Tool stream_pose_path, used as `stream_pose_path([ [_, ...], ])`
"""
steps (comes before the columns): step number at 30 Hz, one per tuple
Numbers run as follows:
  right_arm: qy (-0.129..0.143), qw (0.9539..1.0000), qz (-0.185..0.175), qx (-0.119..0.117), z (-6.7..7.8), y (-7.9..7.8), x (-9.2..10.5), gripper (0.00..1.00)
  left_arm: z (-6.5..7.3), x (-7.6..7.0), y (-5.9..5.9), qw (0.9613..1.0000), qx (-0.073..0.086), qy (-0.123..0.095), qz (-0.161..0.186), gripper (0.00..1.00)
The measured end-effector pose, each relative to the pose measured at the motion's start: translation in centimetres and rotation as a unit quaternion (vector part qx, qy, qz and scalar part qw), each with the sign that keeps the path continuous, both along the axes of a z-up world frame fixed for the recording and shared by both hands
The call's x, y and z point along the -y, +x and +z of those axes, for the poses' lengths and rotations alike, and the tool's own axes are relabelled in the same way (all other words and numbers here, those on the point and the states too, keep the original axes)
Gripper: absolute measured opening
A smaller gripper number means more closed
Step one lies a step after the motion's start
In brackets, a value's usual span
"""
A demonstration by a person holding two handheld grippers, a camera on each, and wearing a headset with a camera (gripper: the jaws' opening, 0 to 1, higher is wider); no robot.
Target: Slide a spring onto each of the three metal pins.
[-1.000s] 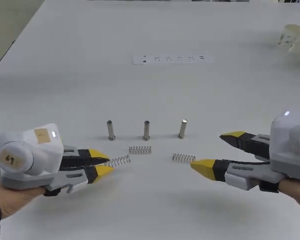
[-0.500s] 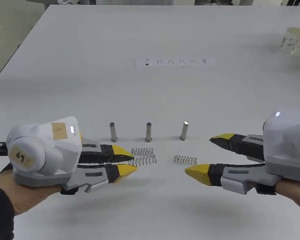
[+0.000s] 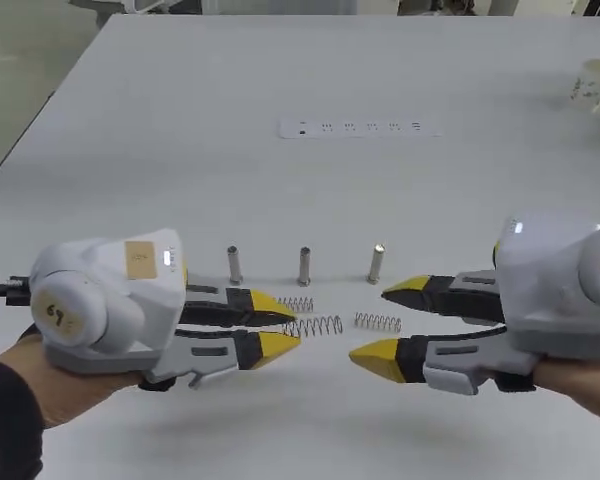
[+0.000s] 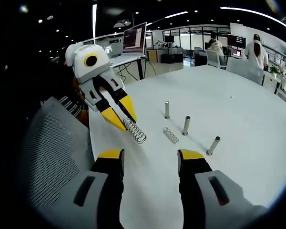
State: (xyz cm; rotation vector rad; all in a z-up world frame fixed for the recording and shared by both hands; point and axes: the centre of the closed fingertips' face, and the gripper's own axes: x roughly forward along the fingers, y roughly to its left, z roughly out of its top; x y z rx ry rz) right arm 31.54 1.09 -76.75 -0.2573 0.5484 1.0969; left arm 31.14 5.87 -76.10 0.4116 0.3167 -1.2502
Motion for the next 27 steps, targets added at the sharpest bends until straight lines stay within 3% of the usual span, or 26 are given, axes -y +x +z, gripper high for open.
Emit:
stream_pose_path([
  [13, -0.015, 0.9984, 0.053, -0.010, -0.4, -1.9, -1.1, 0.37, 1.2, 1.9, -1.5, 0.9993, 0.011, -0.005, -0.036, 0.07],
  [27, -0.022, 0.9965, 0.080, -0.014, -0.3, -2.8, -1.4, 0.25, 1.2, 2.6, -2.2, 0.9985, 0.012, -0.003, -0.054, 0.07],
])
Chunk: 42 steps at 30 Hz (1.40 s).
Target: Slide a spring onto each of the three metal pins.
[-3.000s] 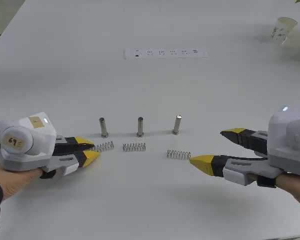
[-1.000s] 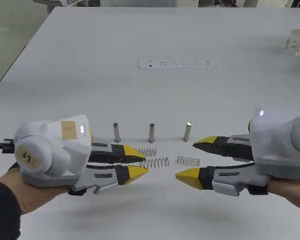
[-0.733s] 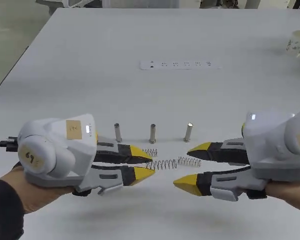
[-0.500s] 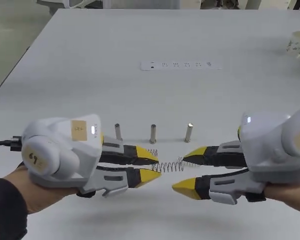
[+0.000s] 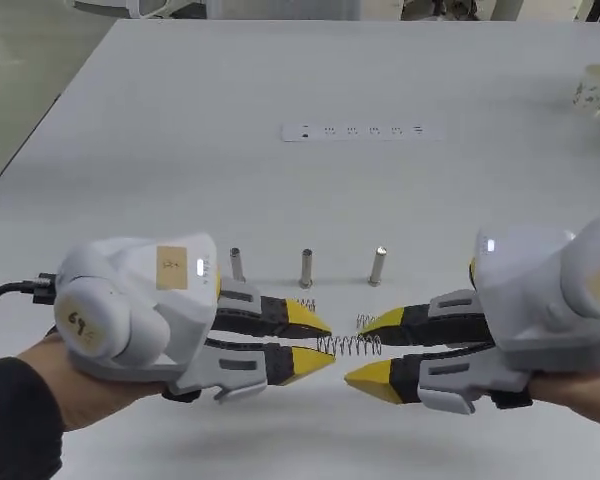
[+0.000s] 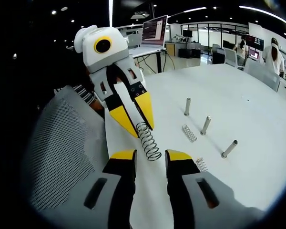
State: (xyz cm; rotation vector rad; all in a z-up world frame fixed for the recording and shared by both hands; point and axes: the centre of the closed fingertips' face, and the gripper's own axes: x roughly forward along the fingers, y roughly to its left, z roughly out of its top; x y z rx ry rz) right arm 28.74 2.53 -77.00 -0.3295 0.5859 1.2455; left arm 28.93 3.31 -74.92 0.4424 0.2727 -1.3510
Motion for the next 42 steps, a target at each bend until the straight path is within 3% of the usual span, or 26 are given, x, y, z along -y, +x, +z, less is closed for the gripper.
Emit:
stream_pose_path([
  [14, -0.002, 0.9998, 0.013, 0.011, 0.5, -0.3, 0.0, 0.14, -0.3, 0.1, -0.2, 1.0000, -0.002, 0.002, -0.005, 0.07],
  [24, -0.003, 0.9998, 0.017, 0.009, 1.5, -0.6, -0.2, 0.14, -0.5, 0.1, -0.3, 1.0000, -0.003, 0.002, -0.004, 0.07],
  [33, -0.044, 0.9985, 0.032, 0.002, 2.2, -0.7, -0.4, 0.13, -0.6, 0.3, -0.4, 1.0000, -0.007, -0.004, 0.001, 0.07],
  [42, -0.113, 0.9916, 0.064, 0.003, 2.6, -0.9, -0.7, 0.13, -0.7, 0.6, -0.6, 0.9998, -0.014, -0.013, 0.006, 0.07],
])
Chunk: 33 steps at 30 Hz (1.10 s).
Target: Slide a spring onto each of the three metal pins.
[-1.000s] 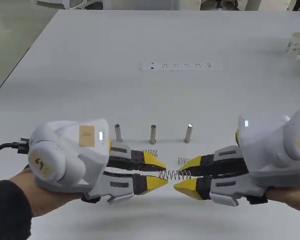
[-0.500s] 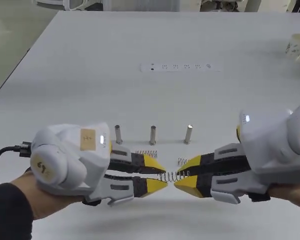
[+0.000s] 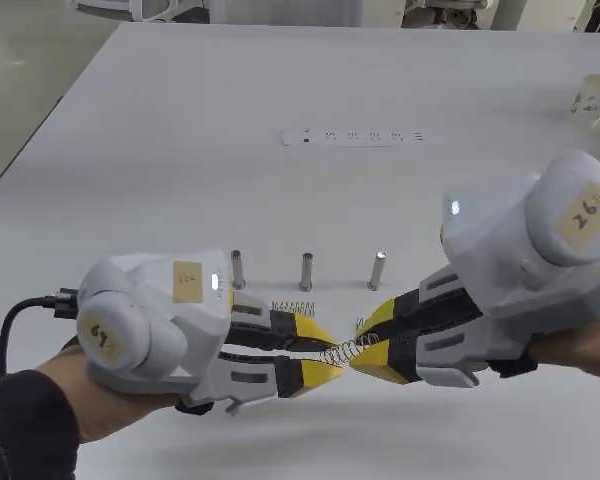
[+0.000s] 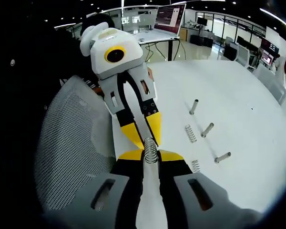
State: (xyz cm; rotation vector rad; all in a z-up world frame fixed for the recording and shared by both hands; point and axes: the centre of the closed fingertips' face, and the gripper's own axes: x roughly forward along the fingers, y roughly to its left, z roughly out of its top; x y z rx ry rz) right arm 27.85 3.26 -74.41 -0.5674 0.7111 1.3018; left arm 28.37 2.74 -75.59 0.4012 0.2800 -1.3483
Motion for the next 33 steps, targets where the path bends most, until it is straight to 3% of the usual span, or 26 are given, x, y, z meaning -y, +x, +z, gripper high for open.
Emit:
stream_pose_path([
  [14, -0.067, 0.9968, 0.043, -0.006, 0.1, 0.0, -0.2, 0.12, -0.2, 0.5, 0.0, 0.9999, -0.004, -0.009, 0.007, 0.07],
  [33, -0.109, 0.9914, 0.072, -0.007, 0.2, 0.0, -0.4, 0.12, -0.5, 1.5, 0.1, 0.9997, -0.009, -0.019, 0.011, 0.07],
])
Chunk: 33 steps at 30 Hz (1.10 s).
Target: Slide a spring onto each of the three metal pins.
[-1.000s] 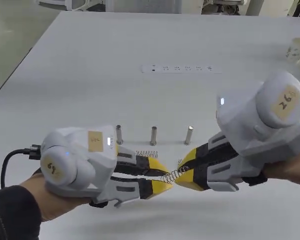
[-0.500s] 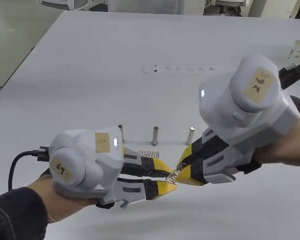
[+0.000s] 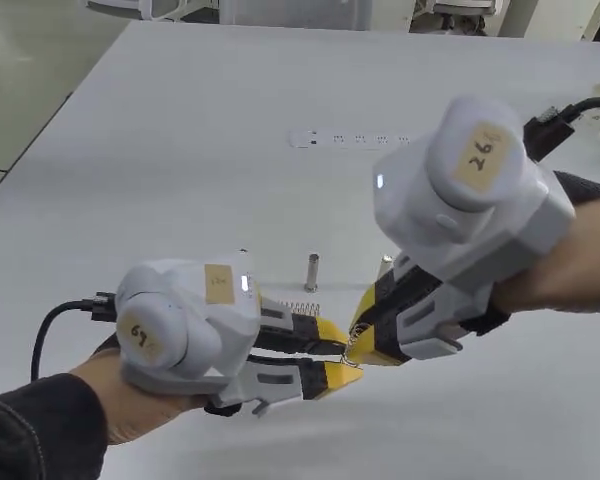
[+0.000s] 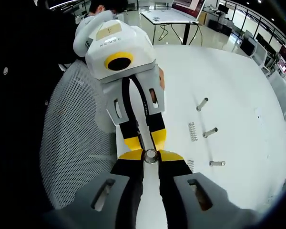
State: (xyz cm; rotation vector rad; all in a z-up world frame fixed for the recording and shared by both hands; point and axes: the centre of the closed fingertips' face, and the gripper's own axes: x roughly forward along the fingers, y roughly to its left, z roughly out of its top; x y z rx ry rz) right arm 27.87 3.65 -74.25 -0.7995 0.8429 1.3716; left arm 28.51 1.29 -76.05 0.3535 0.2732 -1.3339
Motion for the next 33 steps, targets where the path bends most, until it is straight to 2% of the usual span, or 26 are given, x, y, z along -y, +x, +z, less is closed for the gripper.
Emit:
stream_pose_path([
  [11, -0.015, 0.9998, 0.013, 0.004, 0.1, 0.5, -0.3, 0.12, 0.1, -0.3, 0.4, 0.9999, 0.008, -0.005, 0.010, 0.07],
  [19, -0.020, 0.9995, 0.023, 0.005, 0.2, 1.0, -0.8, 0.12, 0.2, -0.9, 0.9, 0.9995, 0.001, -0.012, 0.028, 0.09],
  [24, -0.017, 0.9995, 0.026, 0.007, 0.3, 1.2, -1.4, 0.12, 0.1, -1.3, 1.0, 0.9989, -0.013, -0.018, 0.041, 0.18],
  [28, -0.015, 0.9995, 0.026, 0.007, 0.3, 1.3, -1.7, 0.12, 0.0, -1.8, 1.3, 0.9981, -0.018, -0.023, 0.054, 0.26],
  [31, -0.012, 0.9996, 0.024, 0.007, 0.4, 1.5, -2.0, 0.12, 0.0, -2.4, 1.5, 0.9976, -0.018, -0.023, 0.062, 0.28],
  [33, -0.011, 0.9996, 0.024, 0.008, 0.4, 1.6, -2.1, 0.12, -0.1, -2.8, 1.7, 0.9967, -0.020, -0.027, 0.073, 0.34],
])
